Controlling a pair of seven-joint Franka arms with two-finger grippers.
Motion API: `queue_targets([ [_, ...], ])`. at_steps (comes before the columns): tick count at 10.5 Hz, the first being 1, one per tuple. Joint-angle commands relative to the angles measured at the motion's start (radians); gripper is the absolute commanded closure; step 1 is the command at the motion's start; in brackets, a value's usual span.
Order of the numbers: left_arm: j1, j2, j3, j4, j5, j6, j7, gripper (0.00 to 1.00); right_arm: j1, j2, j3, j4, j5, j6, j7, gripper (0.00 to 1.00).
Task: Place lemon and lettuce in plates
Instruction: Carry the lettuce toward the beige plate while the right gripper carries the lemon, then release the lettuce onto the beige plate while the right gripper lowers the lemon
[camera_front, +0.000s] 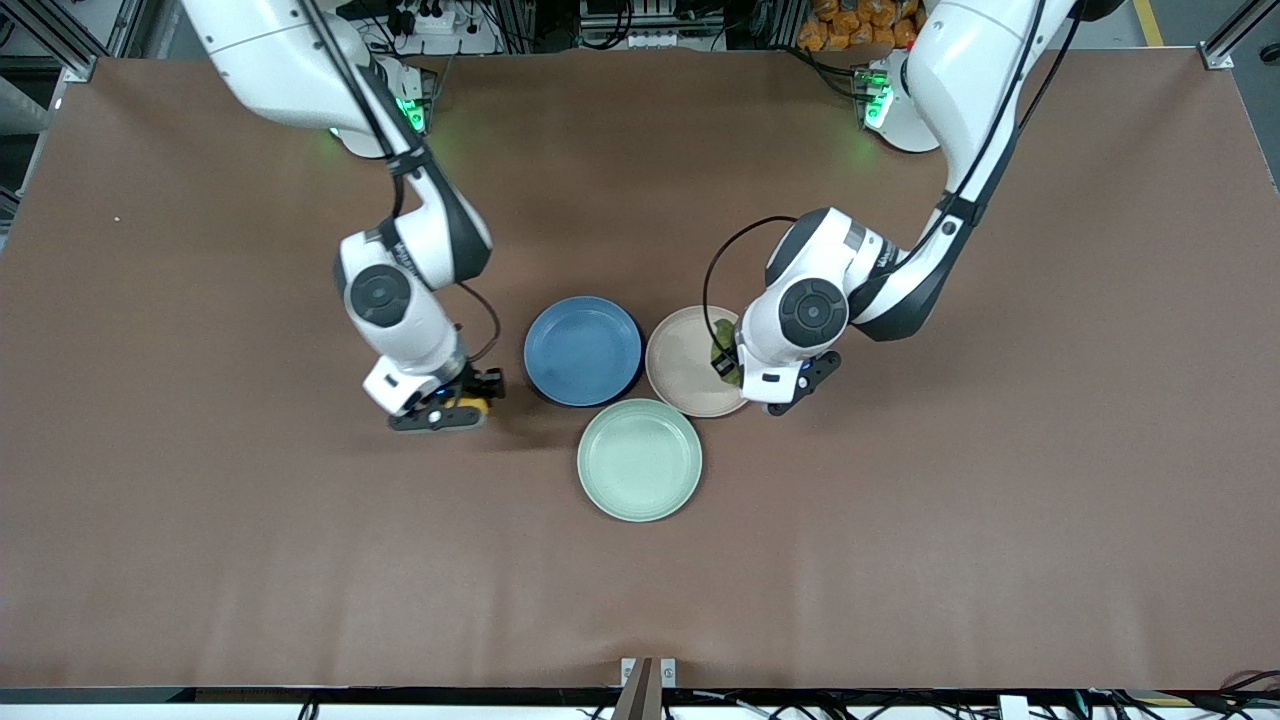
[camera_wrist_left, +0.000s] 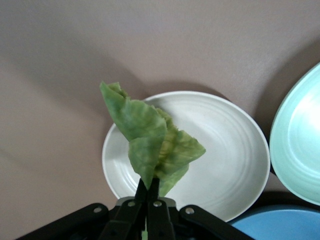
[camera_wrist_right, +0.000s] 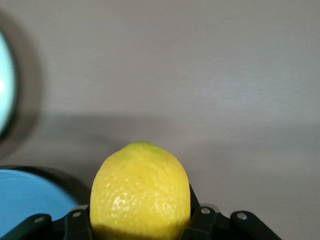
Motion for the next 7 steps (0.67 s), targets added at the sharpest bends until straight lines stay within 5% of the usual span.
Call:
queue_targets([
  [1,-0.025,0.037,0.007,0.027,-0.059,0.038,-0.03,1.0,0.063,-0.002,-0.004,0.019,0.001,-0.017,0.094,0.82],
  [3,-0.031,0.057,0.009,0.027,-0.057,0.058,-0.03,1.0,0.121,0.009,-0.004,0.019,0.001,-0.017,0.189,0.78],
  [4,-0.03,0.061,0.009,0.027,-0.05,0.058,-0.027,0.75,0.152,0.022,-0.004,0.019,0.001,-0.014,0.228,0.78],
  [5,-0.03,0.061,0.009,0.027,-0.046,0.058,-0.02,0.01,0.175,0.03,-0.004,0.019,0.001,-0.014,0.259,0.78],
  [7,-0.024,0.037,0.012,0.034,-0.043,0.055,-0.019,0.0,0.216,0.062,-0.004,0.019,-0.001,-0.005,0.317,0.78],
])
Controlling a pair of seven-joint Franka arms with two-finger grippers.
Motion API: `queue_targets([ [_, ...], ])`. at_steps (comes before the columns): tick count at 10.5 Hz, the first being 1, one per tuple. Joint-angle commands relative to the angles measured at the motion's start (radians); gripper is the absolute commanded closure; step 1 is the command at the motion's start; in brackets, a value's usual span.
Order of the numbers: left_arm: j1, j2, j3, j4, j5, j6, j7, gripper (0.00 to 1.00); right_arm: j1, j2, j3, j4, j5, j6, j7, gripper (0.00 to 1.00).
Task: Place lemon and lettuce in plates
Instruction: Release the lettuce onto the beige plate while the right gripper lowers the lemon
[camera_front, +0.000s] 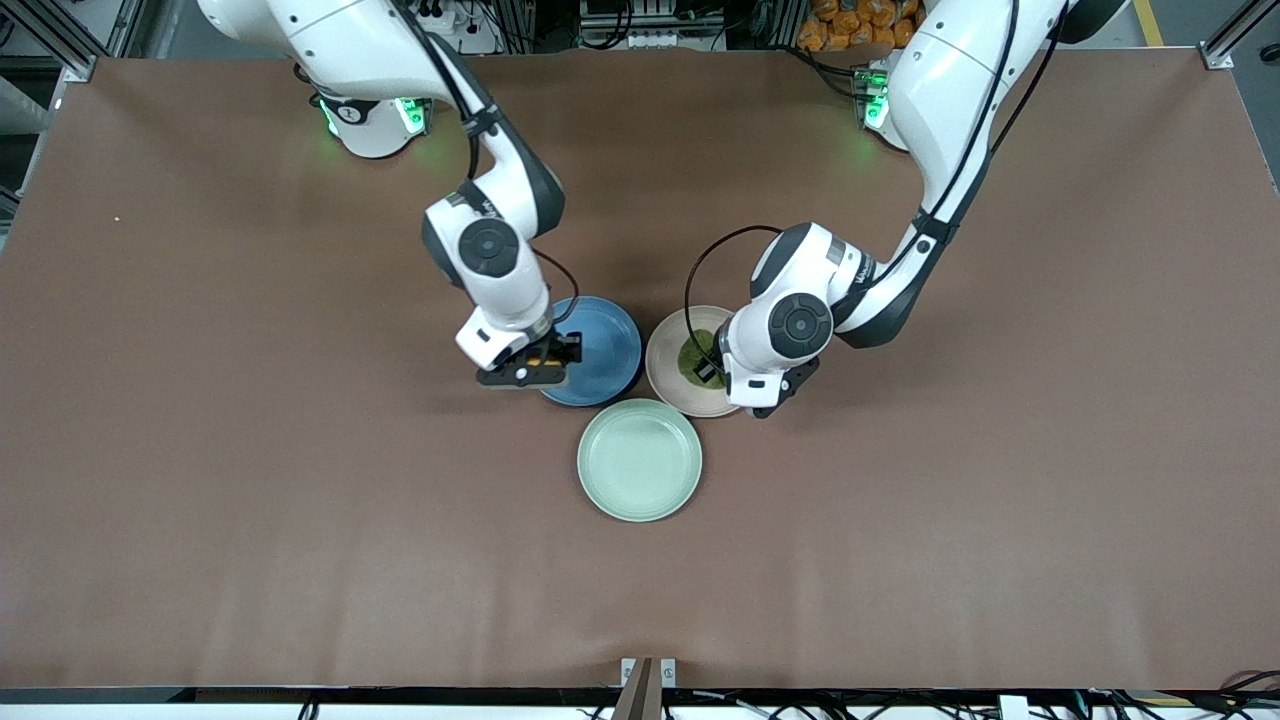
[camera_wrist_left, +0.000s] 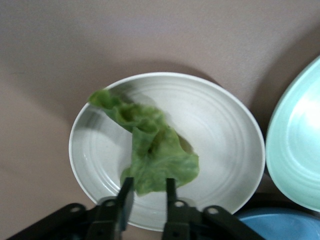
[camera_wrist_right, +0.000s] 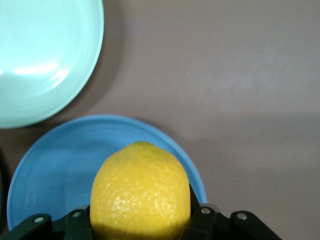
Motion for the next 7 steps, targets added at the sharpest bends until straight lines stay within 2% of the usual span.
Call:
queue_targets([
  [1,0.005,-0.03,0.013,0.031,0.014,-0.016,-0.011,0.0,0.035,0.038,-0.005,0.012,-0.001,0.006,0.051,0.78],
  [3,0.023,-0.094,0.017,0.031,0.09,-0.082,0.005,0.0,0.041,0.046,-0.003,0.011,-0.001,0.001,0.049,0.78],
  [5,0.067,-0.172,0.017,0.032,0.149,-0.163,0.129,0.0,0.049,0.065,-0.003,0.012,-0.006,0.007,0.051,0.75],
  [7,0.135,-0.244,0.017,0.038,0.155,-0.249,0.295,0.0,0.05,0.07,0.005,0.012,-0.007,0.006,0.051,0.64],
])
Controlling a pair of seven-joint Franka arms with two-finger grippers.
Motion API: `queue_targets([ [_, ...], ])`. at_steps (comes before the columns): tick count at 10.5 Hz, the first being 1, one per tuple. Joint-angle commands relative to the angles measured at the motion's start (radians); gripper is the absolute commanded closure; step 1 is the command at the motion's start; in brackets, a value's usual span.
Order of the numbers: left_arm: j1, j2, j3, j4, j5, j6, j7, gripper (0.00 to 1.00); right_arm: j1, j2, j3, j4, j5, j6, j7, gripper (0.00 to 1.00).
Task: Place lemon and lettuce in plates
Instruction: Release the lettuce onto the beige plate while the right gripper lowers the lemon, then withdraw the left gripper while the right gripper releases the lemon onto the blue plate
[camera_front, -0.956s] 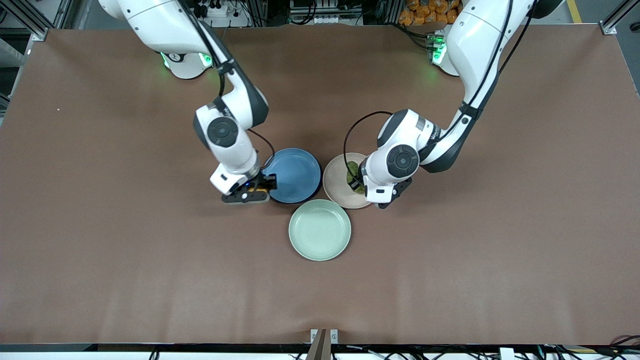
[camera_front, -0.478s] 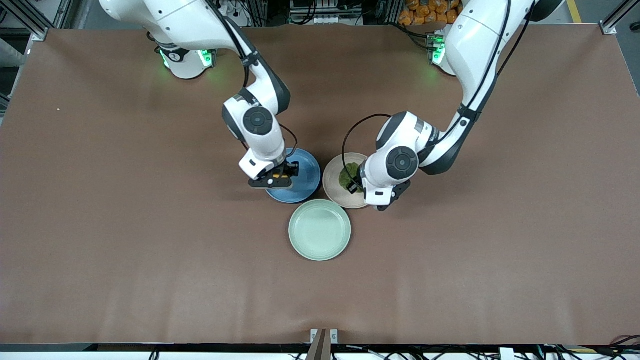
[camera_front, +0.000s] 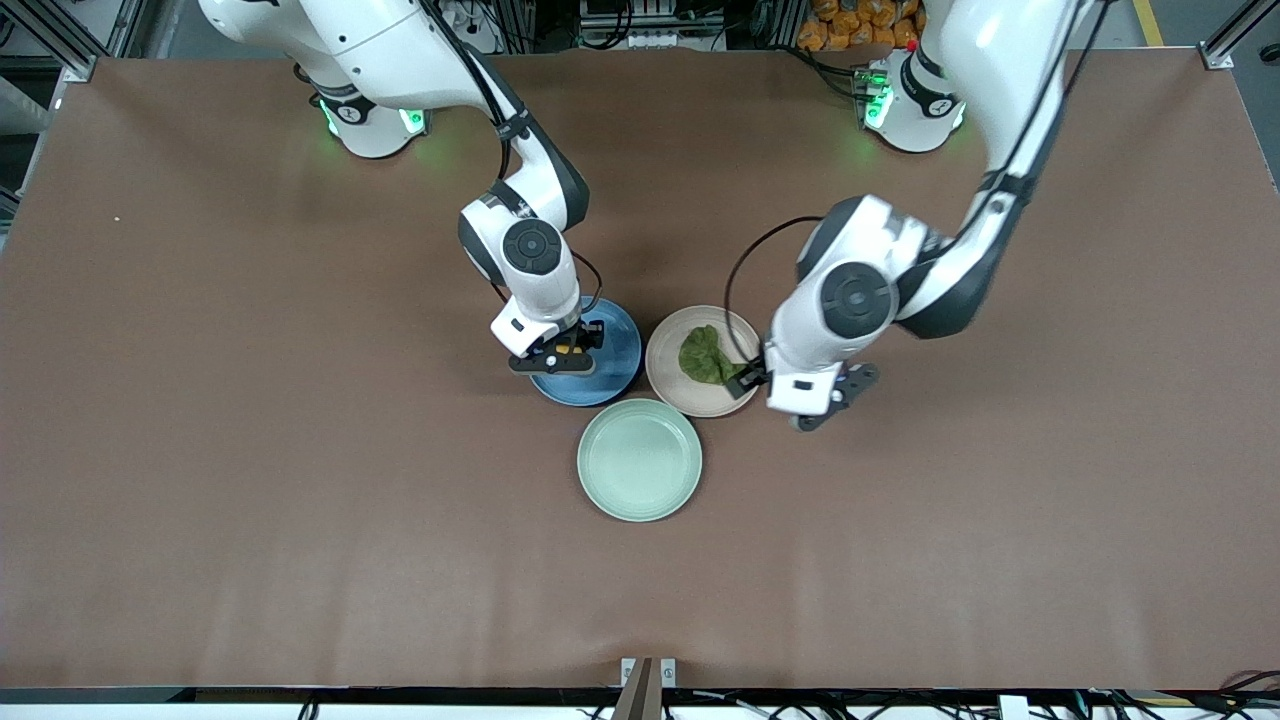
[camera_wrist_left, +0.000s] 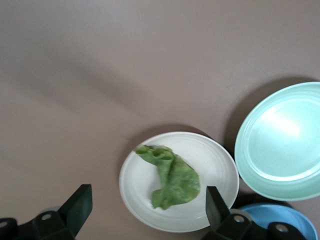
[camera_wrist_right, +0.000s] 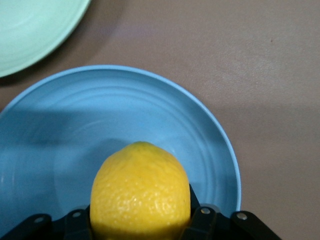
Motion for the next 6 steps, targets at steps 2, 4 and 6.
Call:
queue_targets([
  [2,0.097,-0.126,-0.002,-0.01,0.077,-0.134,0.231,0.0,0.002,0.01,0.013,0.014,0.0,0.003,0.055,0.21],
  [4,0.163,-0.174,-0.002,-0.01,0.097,-0.177,0.374,0.0,-0.001,0.01,0.021,0.014,-0.001,0.003,0.076,0.0],
  [6,0.235,-0.205,-0.002,-0.01,0.097,-0.197,0.511,0.0,-0.013,-0.001,0.023,0.047,0.002,-0.014,0.067,0.0],
])
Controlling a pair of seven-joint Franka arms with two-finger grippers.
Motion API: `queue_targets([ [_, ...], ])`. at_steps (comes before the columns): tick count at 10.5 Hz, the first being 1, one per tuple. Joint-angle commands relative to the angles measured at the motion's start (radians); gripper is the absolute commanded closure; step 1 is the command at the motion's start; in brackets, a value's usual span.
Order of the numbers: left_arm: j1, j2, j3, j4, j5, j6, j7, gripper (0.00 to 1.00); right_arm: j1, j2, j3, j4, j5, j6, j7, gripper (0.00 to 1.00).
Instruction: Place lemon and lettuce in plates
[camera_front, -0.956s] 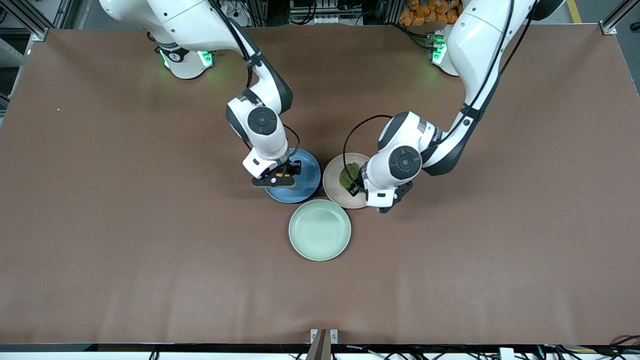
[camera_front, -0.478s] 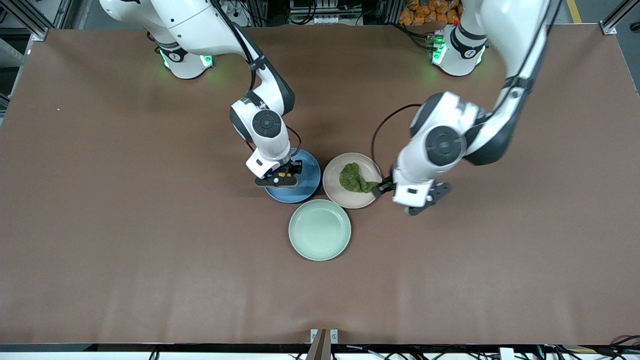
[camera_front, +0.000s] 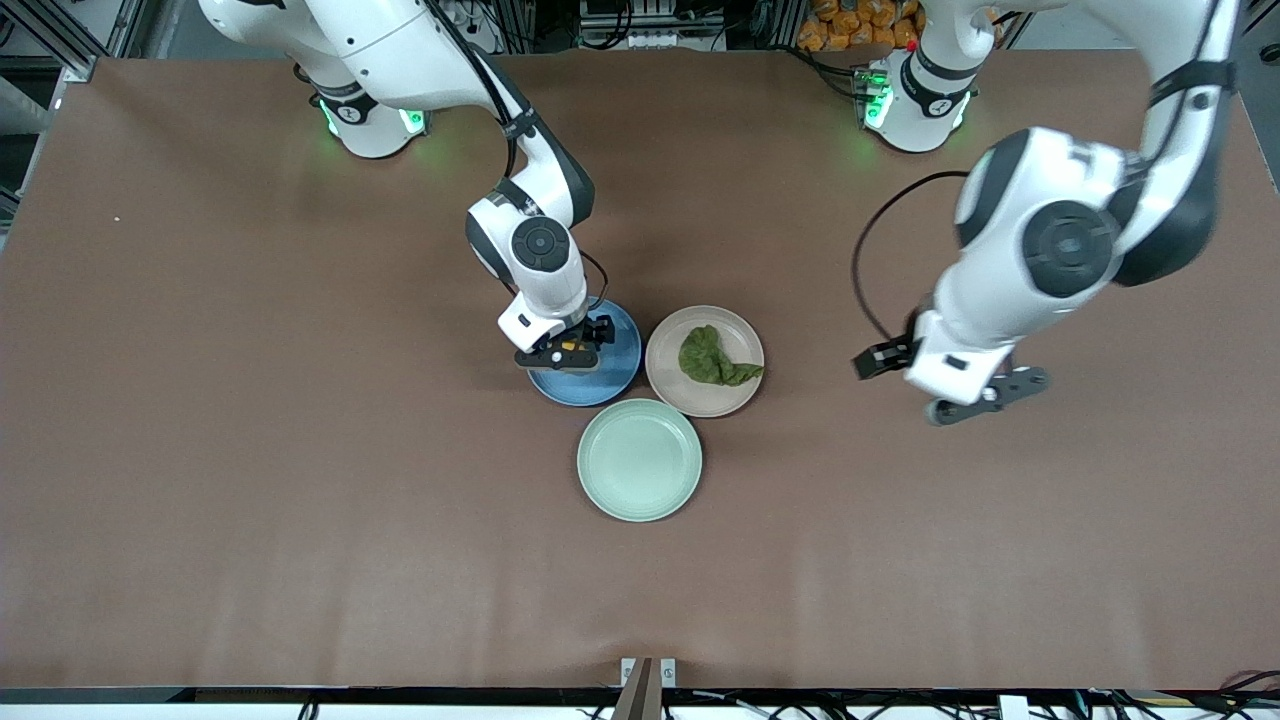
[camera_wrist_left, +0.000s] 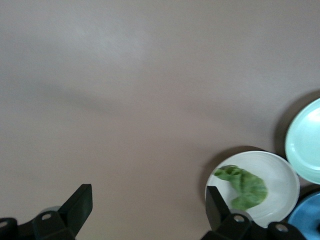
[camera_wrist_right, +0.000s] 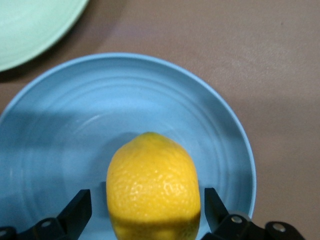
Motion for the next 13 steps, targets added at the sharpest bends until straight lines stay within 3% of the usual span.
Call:
queue_targets([
  [1,0.063,-0.049,-0.008,-0.012,0.02,-0.039,0.088,0.0,-0.032,-0.012,0.01,0.057,0.003,-0.052,0.009,0.0],
  [6,0.174,-0.118,-0.009,0.073,0.006,-0.157,0.29,0.0,-0.144,-0.029,0.014,0.252,0.005,-0.382,-0.176,0.0],
  [13,0.206,-0.222,-0.009,0.064,-0.021,-0.217,0.313,0.0,-0.395,-0.133,0.006,0.266,-0.012,-0.516,-0.599,0.0],
])
